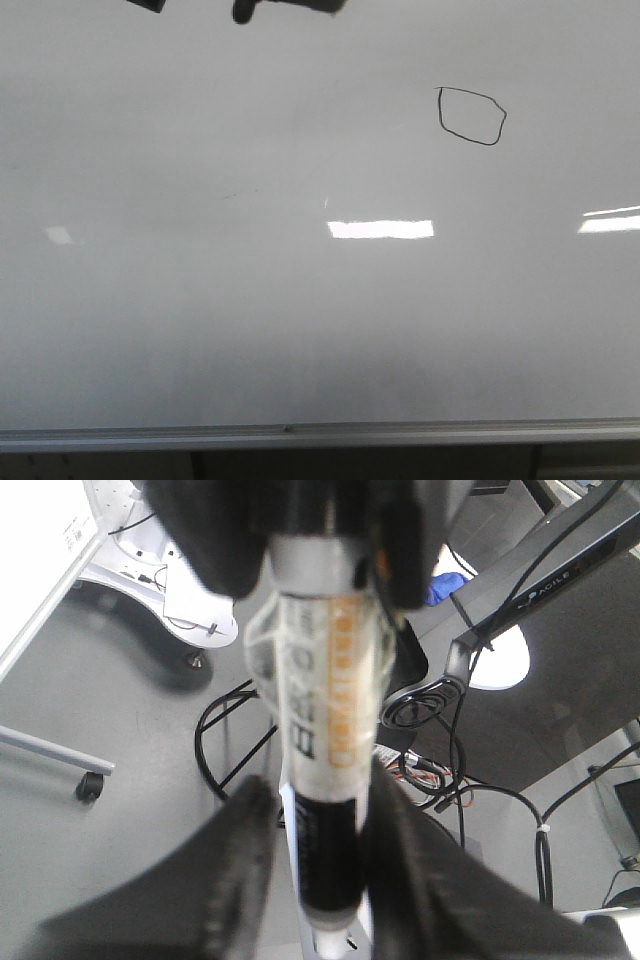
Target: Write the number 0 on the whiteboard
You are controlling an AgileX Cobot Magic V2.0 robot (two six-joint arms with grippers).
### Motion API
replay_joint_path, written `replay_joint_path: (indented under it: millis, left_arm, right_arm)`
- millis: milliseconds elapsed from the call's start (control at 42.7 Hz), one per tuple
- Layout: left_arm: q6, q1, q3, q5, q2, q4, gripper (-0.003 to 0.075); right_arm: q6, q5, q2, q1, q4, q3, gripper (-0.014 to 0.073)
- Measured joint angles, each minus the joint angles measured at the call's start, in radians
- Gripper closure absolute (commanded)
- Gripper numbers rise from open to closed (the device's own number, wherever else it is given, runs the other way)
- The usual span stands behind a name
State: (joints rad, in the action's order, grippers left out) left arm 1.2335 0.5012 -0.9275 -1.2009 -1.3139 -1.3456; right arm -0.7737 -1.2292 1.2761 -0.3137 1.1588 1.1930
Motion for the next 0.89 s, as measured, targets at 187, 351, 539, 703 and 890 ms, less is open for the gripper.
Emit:
replay_joint_path:
  millis: [187, 351, 539, 703, 890]
  left_arm:
    - [-0.002, 0.000, 0.000, 0.005, 0.000, -0.002, 0.0739]
    - [0.000, 0.000, 0.000, 0.007, 0.000, -0.002, 0.0740]
    - [0.011, 0.000, 0.000, 0.007, 0.000, 0.029, 0.0740]
    - [-0.021, 0.000, 0.000, 0.104, 0.000, 0.165, 0.0739]
    - [-0.254, -0.067, 0.000, 0.367, 0.000, 0.411, 0.0740]
  right_arm:
    - [-0.017, 0.004, -0.002, 0.000, 0.001, 0.000, 0.0647]
    - [-0.017, 0.004, -0.002, 0.000, 0.001, 0.000, 0.0393]
    - [-0.019, 0.004, -0.004, 0.000, 0.006, 0.012, 0.0076]
    - [-0.034, 0.078, -0.075, 0.000, -0.031, 0.019, 0.0144]
    - [0.066, 0.329, -0.238, 0.000, -0.256, -0.051, 0.0286]
